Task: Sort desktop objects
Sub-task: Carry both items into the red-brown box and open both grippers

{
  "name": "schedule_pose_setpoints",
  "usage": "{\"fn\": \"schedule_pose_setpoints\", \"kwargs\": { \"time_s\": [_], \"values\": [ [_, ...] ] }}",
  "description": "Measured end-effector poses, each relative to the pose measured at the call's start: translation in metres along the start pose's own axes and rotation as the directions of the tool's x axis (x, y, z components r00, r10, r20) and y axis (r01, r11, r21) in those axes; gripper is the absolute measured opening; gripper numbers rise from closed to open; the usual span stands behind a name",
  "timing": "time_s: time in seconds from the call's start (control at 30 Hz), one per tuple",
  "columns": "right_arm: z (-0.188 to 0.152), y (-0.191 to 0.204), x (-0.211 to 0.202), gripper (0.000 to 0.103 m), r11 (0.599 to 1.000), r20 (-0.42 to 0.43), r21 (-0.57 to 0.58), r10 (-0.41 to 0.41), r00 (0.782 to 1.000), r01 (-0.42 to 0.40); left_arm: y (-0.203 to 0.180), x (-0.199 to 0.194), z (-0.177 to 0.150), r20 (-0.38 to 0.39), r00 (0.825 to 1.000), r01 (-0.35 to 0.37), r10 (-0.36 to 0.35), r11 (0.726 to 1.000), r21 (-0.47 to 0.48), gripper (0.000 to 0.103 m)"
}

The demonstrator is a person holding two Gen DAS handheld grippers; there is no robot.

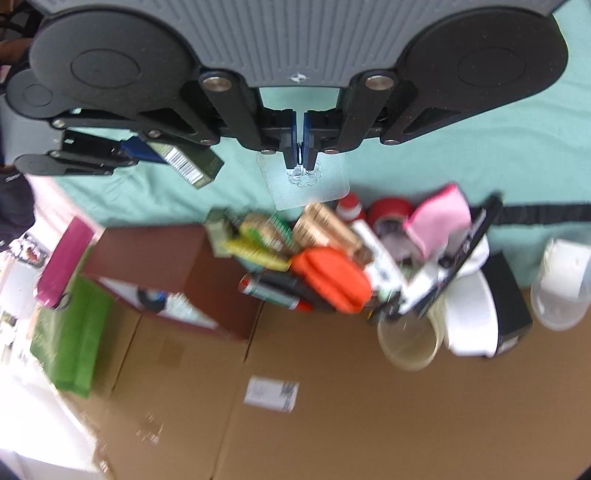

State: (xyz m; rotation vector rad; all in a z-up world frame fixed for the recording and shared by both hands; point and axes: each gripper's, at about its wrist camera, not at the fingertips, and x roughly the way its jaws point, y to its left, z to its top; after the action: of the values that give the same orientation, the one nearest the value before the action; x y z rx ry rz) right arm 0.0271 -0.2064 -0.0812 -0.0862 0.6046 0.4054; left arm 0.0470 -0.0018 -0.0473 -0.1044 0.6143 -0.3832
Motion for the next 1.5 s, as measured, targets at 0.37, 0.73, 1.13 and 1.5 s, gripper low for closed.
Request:
{"fn": "schedule_pose_setpoints", "kwargs": {
  "time_s": [0.37, 0.73, 1.13, 1.5],
  "values": [
    [0.034, -0.016, -0.047, 0.021, 0.998, 0.146, -0.011, -0.055, 0.988, 0.057, -0.047, -0.015, 0.067, 0.129, 0.979, 0.15, -0.16, 0.985, 0.083, 0.0],
    [0.089, -0.081, -0.071, 0.021, 0.967, 0.266, 0.008, -0.248, 0.932, 0.255, -0.114, 0.046, 0.128, 0.126, 0.959, 0.24, -0.255, 0.963, 0.122, 0.0],
    [0.11, -0.175, -0.017, 0.021, 0.917, 0.201, 0.15, -0.395, 0.896, 0.37, -0.146, 0.144, 0.156, 0.023, 0.978, 0.203, -0.206, 0.975, 0.091, 0.0],
    [0.105, -0.209, 0.029, 0.022, 0.924, 0.138, 0.204, -0.354, 0.925, 0.323, -0.142, 0.181, 0.154, -0.016, 0.987, 0.163, -0.162, 0.983, 0.086, 0.003]
  ]
}}
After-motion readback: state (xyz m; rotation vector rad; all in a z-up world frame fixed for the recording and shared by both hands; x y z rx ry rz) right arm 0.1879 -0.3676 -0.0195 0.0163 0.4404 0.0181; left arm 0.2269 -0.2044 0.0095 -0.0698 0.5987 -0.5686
